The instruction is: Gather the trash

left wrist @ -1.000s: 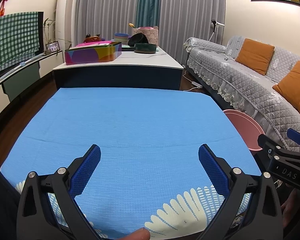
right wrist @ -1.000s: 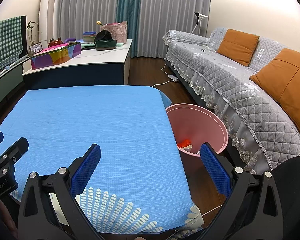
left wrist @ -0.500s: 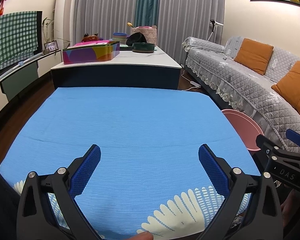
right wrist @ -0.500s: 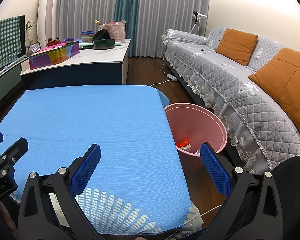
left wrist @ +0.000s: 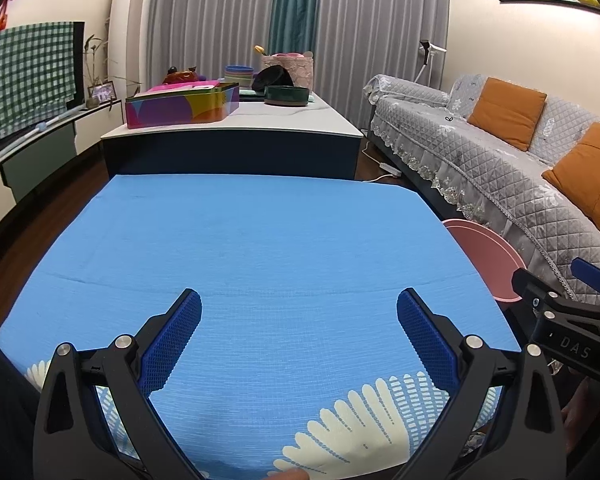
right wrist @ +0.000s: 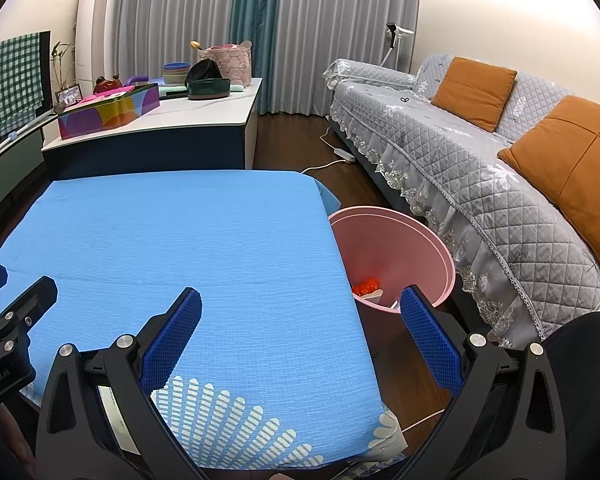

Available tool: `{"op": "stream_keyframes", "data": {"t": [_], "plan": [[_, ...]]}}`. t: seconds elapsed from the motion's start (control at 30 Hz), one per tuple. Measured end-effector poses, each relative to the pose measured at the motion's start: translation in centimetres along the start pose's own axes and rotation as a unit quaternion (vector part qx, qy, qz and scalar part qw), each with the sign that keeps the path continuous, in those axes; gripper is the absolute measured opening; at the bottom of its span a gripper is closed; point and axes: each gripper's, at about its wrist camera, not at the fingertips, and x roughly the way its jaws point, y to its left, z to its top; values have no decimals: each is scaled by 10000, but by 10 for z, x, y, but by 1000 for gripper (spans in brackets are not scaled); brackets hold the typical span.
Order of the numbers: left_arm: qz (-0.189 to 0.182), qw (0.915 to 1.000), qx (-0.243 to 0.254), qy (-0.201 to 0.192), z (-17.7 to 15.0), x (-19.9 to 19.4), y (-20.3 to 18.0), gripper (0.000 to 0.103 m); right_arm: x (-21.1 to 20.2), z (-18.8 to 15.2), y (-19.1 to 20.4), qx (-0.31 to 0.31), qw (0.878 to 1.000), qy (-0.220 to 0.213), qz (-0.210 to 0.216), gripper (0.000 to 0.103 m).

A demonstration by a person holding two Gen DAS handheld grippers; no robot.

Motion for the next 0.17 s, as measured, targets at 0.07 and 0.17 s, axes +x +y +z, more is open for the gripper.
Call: {"op": "stream_keyframes", "data": {"t": [0.07, 0.17], "plan": [[3, 10000, 16, -7, 0, -1, 0, 95, 0, 0, 0, -1, 10000, 2, 2, 98], [4, 10000, 23, -4, 0, -1, -1, 95, 0, 0, 0, -2, 10000, -1, 3, 98]]}}
